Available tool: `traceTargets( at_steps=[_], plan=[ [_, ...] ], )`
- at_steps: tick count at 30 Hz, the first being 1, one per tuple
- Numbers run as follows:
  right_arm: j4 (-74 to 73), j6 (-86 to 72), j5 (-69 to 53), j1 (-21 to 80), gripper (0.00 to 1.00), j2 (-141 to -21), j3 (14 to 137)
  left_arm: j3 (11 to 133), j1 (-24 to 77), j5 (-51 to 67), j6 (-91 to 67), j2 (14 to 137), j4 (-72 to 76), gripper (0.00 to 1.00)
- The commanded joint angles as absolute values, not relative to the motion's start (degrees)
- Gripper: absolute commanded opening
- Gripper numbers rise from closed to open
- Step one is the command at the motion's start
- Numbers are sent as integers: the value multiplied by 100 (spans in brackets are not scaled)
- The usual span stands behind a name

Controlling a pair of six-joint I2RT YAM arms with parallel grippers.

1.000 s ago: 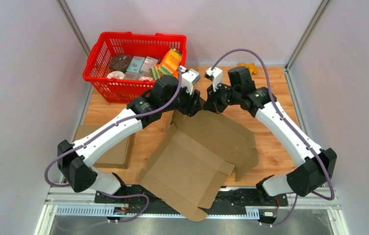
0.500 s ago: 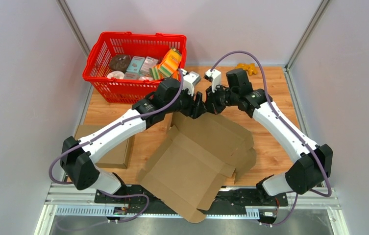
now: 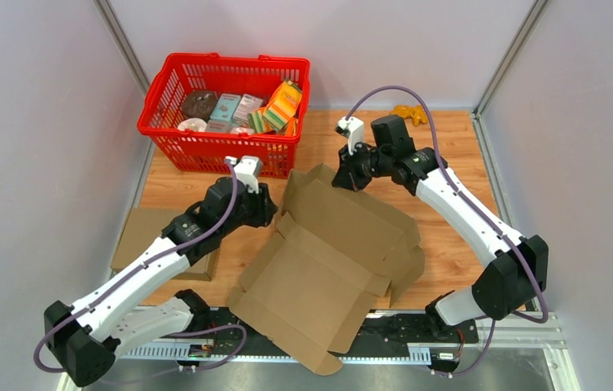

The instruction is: Fold the paper box

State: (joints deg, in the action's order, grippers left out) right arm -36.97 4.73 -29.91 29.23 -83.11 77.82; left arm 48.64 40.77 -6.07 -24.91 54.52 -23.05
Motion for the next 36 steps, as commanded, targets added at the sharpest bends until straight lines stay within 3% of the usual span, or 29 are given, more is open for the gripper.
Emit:
traceTargets(
  at_steps=[1, 6, 10, 19, 29, 36],
  plan=[
    [-3445, 422, -3076, 2953, 0, -8323, 7928, 4421, 3674, -941, -3111, 5475, -2444, 46],
    [-3463, 448, -3076, 2953, 0, -8297, 7936, 4649, 3621, -1150, -3331, 6107, -2425, 28],
    [-3437, 439, -3085, 2953, 0, -8306, 7937, 4763, 3595, -1152, -3463, 6643, -2312, 23],
    [-3393, 396, -3120, 2953, 0, -8376, 7910, 4860, 3604, -537, -3647, 7549, -1820, 21],
    [-3296, 334, -3138, 2953, 0, -8402, 7866, 4501, 3630, 342, -3999, 7427, -1240, 20],
    [-3199, 255, -3243, 2953, 0, -8455, 7822, 4351, 3718, 791, -4350, 7980, -792, 18]
  ],
)
